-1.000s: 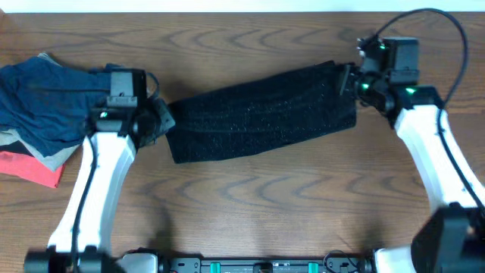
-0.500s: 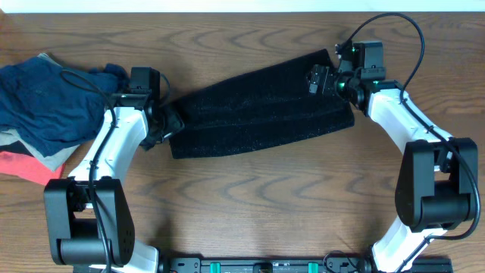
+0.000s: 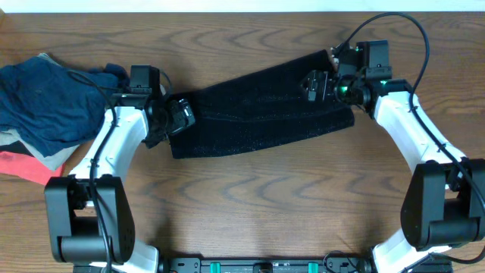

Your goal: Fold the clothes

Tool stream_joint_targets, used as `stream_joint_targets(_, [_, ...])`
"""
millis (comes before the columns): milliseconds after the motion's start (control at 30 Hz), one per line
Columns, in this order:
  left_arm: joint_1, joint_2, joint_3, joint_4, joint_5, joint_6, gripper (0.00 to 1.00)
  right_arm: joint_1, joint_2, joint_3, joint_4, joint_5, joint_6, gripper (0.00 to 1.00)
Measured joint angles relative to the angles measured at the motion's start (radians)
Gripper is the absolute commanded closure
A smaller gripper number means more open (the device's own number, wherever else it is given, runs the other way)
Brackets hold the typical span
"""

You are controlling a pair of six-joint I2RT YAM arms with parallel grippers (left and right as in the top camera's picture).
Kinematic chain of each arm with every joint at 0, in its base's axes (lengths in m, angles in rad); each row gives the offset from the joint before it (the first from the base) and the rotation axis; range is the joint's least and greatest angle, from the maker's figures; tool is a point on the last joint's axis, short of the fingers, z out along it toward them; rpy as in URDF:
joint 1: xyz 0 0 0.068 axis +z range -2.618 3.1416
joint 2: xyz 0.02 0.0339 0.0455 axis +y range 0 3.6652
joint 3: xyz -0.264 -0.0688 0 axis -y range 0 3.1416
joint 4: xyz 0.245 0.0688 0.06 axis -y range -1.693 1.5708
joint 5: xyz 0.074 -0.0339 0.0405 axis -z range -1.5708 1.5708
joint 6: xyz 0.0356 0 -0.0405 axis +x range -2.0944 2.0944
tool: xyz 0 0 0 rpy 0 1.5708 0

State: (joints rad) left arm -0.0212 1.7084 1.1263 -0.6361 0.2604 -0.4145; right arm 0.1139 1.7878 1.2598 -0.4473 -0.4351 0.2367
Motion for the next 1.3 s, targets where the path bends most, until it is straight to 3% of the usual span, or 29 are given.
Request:
stream_joint_targets(267, [0.058, 0.028, 0.0, 0.006, 0.103, 0.056, 0.02, 0.059, 0.0, 0.0, -0.112, 0.087, -0.027, 0.01])
stream_joint_targets(633, [0.072, 0.087, 0.0, 0.065, 0.182, 0.076, 0.0, 0.074, 0.0, 0.0, -0.105, 0.129, -0.052, 0.01])
stream_joint_targets(700, [0.068, 0.122, 0.0, 0.073, 0.198, 0.076, 0.04, 0.086, 0.0, 0.0, -0.101, 0.13, -0.053, 0.01])
stream_joint_targets(767, [0.064, 0.161, 0.0, 0.077, 0.209, 0.077, 0.12, 0.098, 0.0, 0.0, -0.096, 0.131, -0.056, 0.02])
stream_joint_targets(867, [0.064, 0.179, 0.003, 0.08, 0.231, 0.095, 0.32, 0.118, 0.0, 0.0, -0.084, 0.135, -0.06, 0.02])
stream_joint_targets(900, [0.065, 0.182, 0.003, 0.08, 0.241, 0.103, 0.43, 0.122, 0.0, 0.0, -0.081, 0.137, -0.06, 0.03])
stream_joint_targets(967, [0.065, 0.188, 0.003, 0.079, 0.254, 0.121, 0.8, 0.132, 0.0, 0.0, -0.071, 0.138, -0.062, 0.05])
stream_joint_targets(1000, [0.065, 0.193, 0.003, 0.079, 0.264, 0.134, 0.92, 0.134, 0.0, 0.0, -0.063, 0.138, -0.063, 0.07])
stream_joint_targets(1067, [0.064, 0.194, 0.003, 0.071, 0.289, 0.153, 0.94, 0.141, 0.0, 0.0, -0.048, 0.138, -0.067, 0.18])
stream_joint_targets(1200, [0.064, 0.155, 0.003, 0.025, 0.301, 0.172, 0.94, 0.157, 0.0, 0.0, -0.027, 0.144, -0.064, 0.54])
stream_joint_targets(1300, [0.059, 0.083, 0.0, -0.006, 0.286, 0.179, 0.94, 0.181, 0.001, 0.0, -0.026, 0.144, -0.068, 0.64])
